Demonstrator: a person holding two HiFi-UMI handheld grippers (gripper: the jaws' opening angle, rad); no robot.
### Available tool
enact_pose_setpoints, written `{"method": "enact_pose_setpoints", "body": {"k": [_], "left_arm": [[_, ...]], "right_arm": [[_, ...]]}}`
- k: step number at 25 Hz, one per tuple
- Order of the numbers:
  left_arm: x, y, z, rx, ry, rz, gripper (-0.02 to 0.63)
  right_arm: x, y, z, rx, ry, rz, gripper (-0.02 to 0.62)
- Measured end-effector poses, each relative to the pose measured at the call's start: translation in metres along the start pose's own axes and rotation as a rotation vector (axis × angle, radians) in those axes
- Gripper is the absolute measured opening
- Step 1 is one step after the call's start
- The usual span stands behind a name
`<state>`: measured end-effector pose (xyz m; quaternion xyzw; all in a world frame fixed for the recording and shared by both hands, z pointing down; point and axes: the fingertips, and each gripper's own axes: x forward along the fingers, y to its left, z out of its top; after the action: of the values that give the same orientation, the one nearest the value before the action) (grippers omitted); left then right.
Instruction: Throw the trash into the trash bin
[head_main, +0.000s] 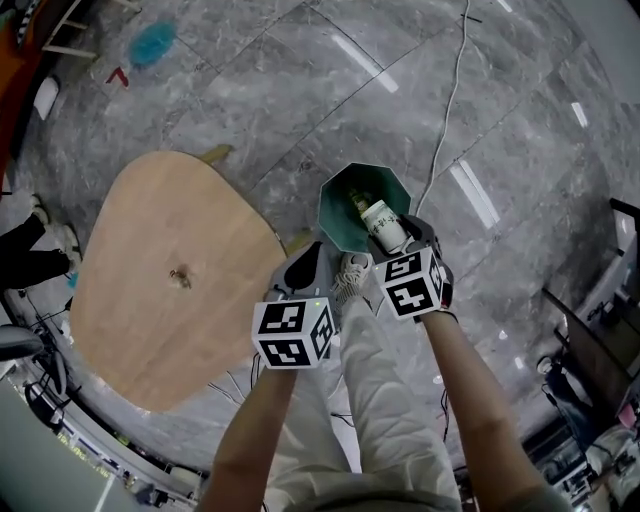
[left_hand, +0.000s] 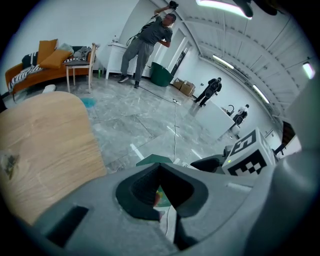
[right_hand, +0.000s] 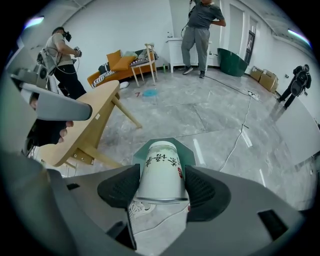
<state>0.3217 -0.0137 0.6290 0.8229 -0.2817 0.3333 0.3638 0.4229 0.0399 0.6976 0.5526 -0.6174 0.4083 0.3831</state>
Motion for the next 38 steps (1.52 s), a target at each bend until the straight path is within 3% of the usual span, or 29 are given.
{"method": "enact_pose_setpoints", "body": {"k": [18,38], "left_arm": [[0.028,0.007,-0.008,-0.008,0.026,-0.004,0.000],[0.022,0.006,-0.002,-0.012,0.018,-0.011,0.000]], "right_arm": [[0.039,-0.010,-0.018,0.025,0.050,-0.007,0.255],[0.031,-0.004,-0.016,0.014,0.067,-0.019,0.255]]}}
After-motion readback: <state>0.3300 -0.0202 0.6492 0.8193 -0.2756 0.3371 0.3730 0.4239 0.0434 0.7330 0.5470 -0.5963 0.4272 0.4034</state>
